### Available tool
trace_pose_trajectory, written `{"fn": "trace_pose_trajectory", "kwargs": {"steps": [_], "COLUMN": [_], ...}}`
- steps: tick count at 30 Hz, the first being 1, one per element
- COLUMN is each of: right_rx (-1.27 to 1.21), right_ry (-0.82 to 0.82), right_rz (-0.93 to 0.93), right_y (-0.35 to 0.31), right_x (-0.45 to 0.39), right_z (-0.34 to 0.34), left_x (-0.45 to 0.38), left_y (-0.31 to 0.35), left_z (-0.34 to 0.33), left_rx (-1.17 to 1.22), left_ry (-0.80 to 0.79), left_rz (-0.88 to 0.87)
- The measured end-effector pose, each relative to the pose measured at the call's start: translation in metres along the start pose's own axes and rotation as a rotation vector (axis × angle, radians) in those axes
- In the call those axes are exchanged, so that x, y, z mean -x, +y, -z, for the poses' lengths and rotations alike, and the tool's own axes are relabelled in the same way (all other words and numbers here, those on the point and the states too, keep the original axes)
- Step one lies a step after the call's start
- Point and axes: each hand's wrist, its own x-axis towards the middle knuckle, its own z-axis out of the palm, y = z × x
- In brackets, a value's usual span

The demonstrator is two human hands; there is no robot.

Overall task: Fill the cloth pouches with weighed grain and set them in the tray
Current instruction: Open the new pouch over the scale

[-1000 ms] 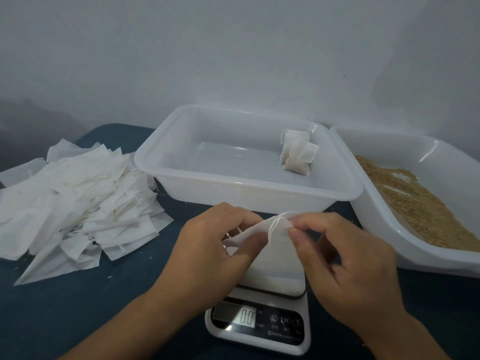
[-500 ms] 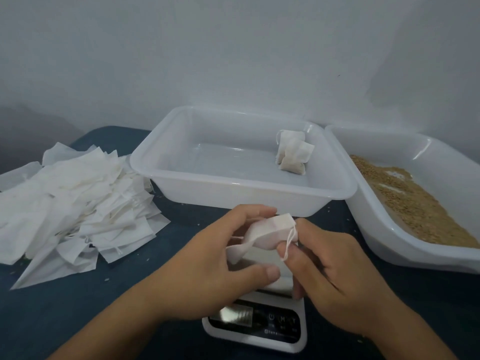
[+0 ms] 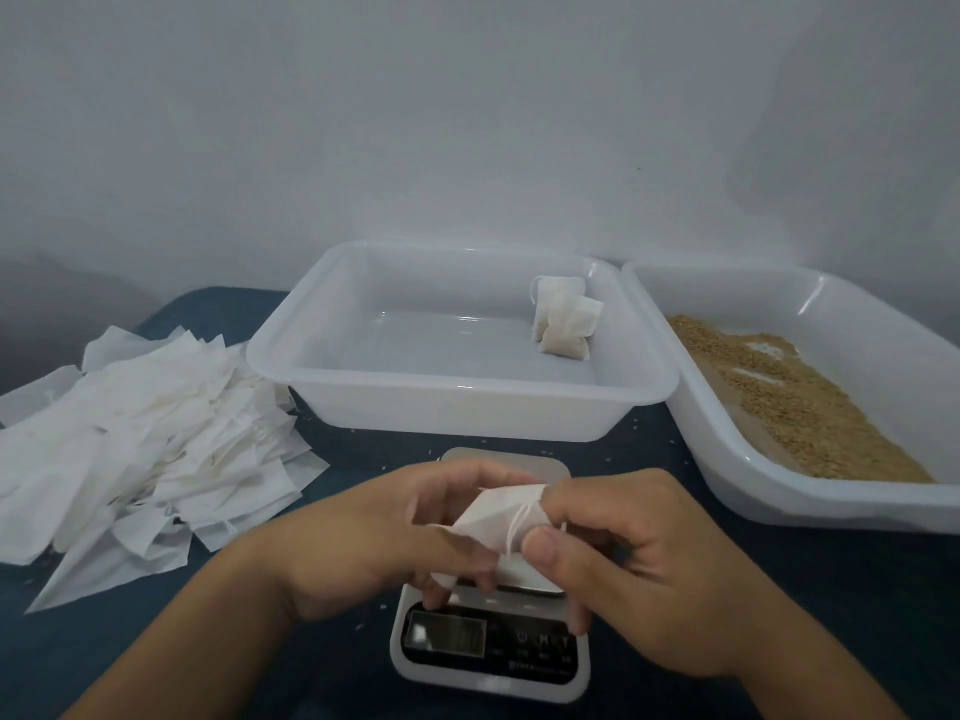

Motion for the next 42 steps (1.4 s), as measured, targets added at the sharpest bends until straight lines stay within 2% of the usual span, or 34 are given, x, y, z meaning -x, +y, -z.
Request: {"fn": "trace_pose_trajectory", "kwargs": {"steps": [2,7,14,17,20,24,33,36,39,42], "right_rx": [-0.019,-0.041,0.121,0.057,0.023,0.047,-0.067,-0.038,-0.044,-0.04], "right_ry": [-0.03,-0.063,0.005,0.01,-0.02,-0.048,-0.057,-0.074,-0.084,-0.076], "right_rz": [-0.007,-0.074,0.014,-0.051,-0.117,-0.115,-0.155,-0.168,-0.166,-0.164], "right_y": [-0.002,0.001,0.006,0.007,0.009,0.009,0.01,0.009,0.007,0.003], "right_x": [0.002,0.004,0.004,0.007,0.009,0.008,0.009,0.01,0.009,0.008], "right_z": [0.002,0.007,0.014,0.019,0.022,0.022,0.023,0.021,0.019,0.018], "left_x": [0.0,-0.012,-0.026,-0.034,-0.039,-0.042,-0.053,-0.049,-0.049,-0.049], "left_y": [0.002,0.026,0.044,0.048,0.049,0.046,0.057,0.056,0.053,0.051], "left_z": [0.001,-0.002,-0.001,-0.005,-0.004,0.003,-0.004,-0.001,0.003,0.0], "left_rx": [-0.004,-0.165,-0.264,-0.257,-0.338,-0.394,-0.361,-0.424,-0.448,-0.422], "left_ry": [-0.038,-0.336,-0.318,-0.314,-0.36,-0.26,-0.494,-0.493,-0.414,-0.457], "left_rz": [0.005,-0.078,0.043,0.069,0.004,0.044,-0.075,-0.043,0.037,0.068]}}
